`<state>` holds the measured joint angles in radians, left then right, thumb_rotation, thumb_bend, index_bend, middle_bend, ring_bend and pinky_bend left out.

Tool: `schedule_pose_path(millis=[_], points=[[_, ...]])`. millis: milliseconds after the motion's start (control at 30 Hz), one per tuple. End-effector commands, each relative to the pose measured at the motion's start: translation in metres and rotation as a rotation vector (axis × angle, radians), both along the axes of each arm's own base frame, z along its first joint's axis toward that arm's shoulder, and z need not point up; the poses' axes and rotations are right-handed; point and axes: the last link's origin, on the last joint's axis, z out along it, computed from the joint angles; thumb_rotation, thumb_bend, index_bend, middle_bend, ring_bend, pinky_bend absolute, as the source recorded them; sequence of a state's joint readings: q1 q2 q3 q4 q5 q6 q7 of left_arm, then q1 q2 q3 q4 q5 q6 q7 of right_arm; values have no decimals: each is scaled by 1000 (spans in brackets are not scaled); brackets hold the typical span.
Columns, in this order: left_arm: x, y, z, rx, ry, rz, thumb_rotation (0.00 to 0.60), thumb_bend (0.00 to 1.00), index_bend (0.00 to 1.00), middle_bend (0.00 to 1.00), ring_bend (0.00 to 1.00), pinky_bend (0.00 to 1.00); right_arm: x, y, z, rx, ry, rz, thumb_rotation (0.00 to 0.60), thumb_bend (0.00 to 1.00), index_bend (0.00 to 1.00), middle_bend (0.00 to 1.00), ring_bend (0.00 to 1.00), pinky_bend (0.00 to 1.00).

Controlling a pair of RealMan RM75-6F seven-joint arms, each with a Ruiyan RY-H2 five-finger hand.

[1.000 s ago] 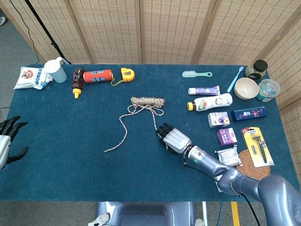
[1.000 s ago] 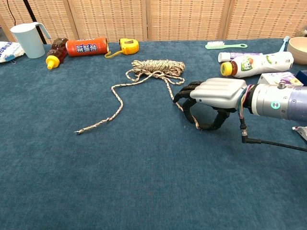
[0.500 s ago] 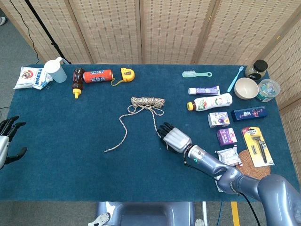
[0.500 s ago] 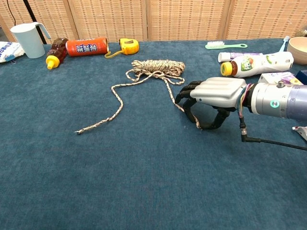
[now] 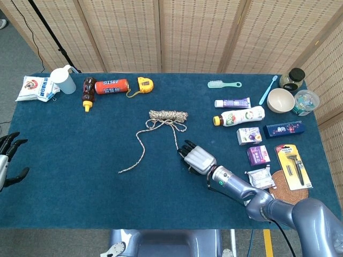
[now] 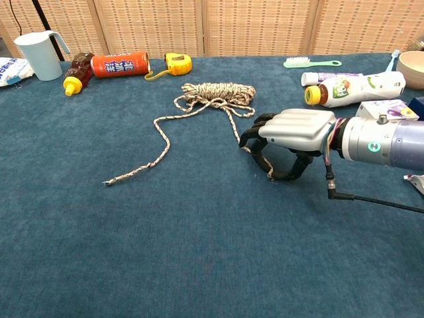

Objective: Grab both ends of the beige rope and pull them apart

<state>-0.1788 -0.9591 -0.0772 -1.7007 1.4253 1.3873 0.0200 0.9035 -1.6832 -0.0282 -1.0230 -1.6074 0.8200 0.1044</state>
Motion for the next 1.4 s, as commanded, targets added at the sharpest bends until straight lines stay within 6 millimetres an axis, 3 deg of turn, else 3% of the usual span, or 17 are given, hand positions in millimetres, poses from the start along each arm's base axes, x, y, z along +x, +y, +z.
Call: schedule_pose_path(millis=[33, 367, 700, 900, 1033, 1133, 1267, 1400], points=[[1, 1, -1, -6, 8, -9, 600, 252, 195, 104, 98, 147, 0, 0, 1, -4, -12, -7, 600, 462, 537, 220, 156, 0], [11, 4, -3, -15, 35, -65, 600, 252, 195, 104, 95, 147, 2, -2, 8, -25, -50, -18, 600, 469, 536, 222, 162, 0], [38, 16, -25, -174, 136, -296, 600, 252, 265, 164, 163, 147, 3, 1, 10, -28, -65, -25, 600, 469, 535, 222, 163, 0], [53, 36, -52, -345, 231, -472, 600, 252, 283, 123, 95, 144, 2, 3, 11, -35, -68, -33, 600, 469, 535, 222, 162, 0], [55, 52, -70, -416, 258, -532, 600, 252, 324, 18, 6, 54, 1, 4, 11, -38, -69, -39, 600, 469, 535, 222, 163, 0], [56, 64, -81, -439, 280, -577, 600, 251, 384, 0, 0, 0, 1, 4, 11, -40, -69, -43, 600, 469, 536, 222, 162, 0], [56, 80, -95, -441, 292, -616, 600, 252, 488, 0, 0, 0, 2, 3, 11, -43, -70, -45, 600, 469, 536, 222, 163, 0], [59, 89, -109, -439, 259, -635, 600, 252, 511, 0, 0, 0, 1, 3, 10, -44, -67, -49, 600, 469, 536, 222, 163, 0]])
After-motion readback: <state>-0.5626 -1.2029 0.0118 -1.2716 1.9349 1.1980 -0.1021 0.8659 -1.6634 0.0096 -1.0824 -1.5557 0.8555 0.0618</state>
